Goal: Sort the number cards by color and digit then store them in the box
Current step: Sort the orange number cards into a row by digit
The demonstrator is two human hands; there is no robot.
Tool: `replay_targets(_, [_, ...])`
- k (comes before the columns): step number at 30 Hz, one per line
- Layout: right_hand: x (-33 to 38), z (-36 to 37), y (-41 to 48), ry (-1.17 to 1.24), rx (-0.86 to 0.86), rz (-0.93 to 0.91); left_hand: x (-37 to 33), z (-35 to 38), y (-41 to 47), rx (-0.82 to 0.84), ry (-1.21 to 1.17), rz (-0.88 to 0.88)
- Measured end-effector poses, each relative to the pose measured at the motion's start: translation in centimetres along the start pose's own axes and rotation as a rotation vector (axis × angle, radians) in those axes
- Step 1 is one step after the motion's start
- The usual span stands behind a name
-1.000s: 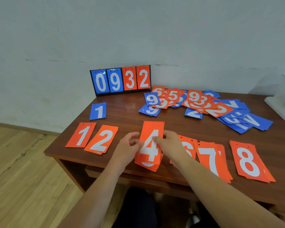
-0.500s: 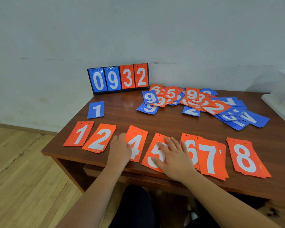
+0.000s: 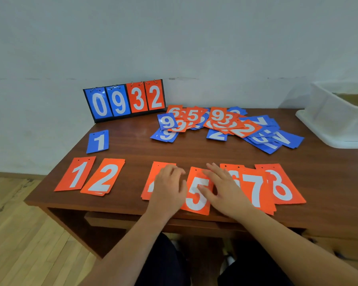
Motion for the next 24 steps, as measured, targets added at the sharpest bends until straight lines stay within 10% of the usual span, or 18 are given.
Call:
replay_targets(5, [-5.4,-2.2,-1.7,-0.151,-0.134,0.148,-2.4,6.0,-1.0,0.311,0.019,0.103])
replay_targets(16, [-12.8,-3.9,-5.8,-0.134,0.013,0.229,-6.6,9.2,0.7,0.244,0.050,0.107])
replay_targets(24, [-18.7,-5.7,-8.2,-0.282,-0.036,0.367,-11.6,17.0,0.4,0.578,0.098,0.158])
Point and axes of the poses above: each hand's wrist, its own y-axis towards the middle knuckle, its own z-axis out of the palm, x = y × z, the point moved 10 cm from there along y, towards the middle knuckle, and after that the axes turned 9 degrees about -y, right-handed, at the moved point
